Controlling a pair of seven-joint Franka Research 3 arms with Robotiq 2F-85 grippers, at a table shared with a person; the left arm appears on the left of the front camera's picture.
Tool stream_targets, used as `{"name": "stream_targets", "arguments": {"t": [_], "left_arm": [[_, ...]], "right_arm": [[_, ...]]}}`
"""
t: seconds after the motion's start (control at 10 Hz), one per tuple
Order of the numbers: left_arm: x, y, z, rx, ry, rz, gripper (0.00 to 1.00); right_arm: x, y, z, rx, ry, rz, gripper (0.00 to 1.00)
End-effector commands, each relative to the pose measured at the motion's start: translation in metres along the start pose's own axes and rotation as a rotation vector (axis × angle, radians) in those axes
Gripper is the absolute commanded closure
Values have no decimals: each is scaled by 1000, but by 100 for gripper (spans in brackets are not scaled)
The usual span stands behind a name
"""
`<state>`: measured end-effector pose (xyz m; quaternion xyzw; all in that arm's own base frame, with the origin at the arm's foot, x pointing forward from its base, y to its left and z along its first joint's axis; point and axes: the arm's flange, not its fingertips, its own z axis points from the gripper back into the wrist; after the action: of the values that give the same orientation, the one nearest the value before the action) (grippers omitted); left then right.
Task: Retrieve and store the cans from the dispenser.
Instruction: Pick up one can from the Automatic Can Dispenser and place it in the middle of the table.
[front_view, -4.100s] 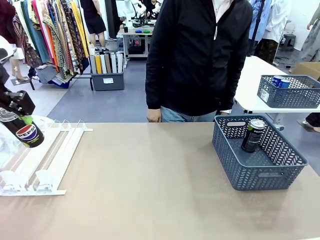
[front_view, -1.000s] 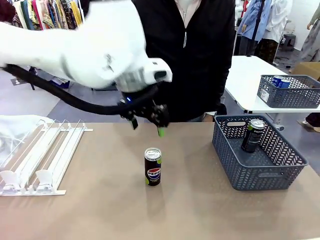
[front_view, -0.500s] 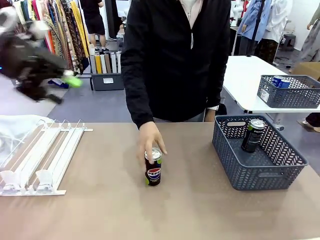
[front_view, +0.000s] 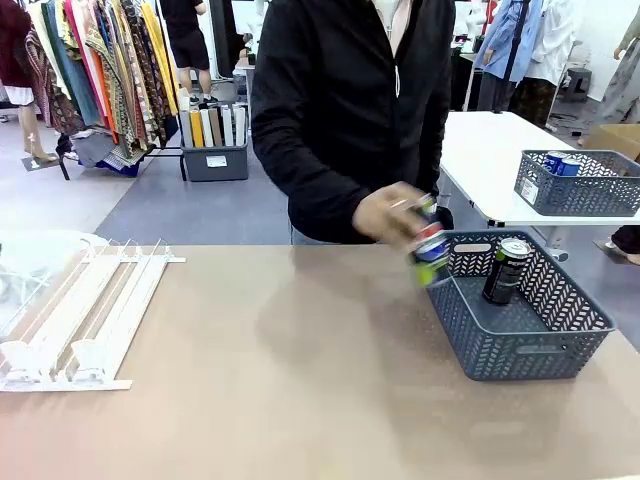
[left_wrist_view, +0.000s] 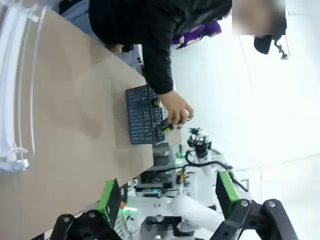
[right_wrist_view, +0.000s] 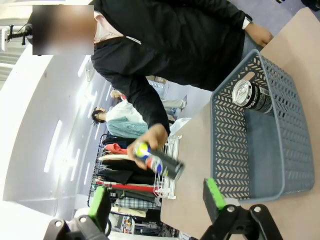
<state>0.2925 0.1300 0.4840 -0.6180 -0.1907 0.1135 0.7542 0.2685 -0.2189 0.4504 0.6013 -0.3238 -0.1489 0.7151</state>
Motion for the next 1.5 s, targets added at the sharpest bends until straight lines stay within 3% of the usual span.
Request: {"name": "stream_targets", "arguments": {"t": [0.0,1.4], "left_arm": [[-1,-18,-12,25,26,-54,0],[-1,-18,-12,25,26,-54,0]], "right_arm": [[1,3,-2,15,-11,10,0],[1,3,-2,15,-11,10,0]]}}
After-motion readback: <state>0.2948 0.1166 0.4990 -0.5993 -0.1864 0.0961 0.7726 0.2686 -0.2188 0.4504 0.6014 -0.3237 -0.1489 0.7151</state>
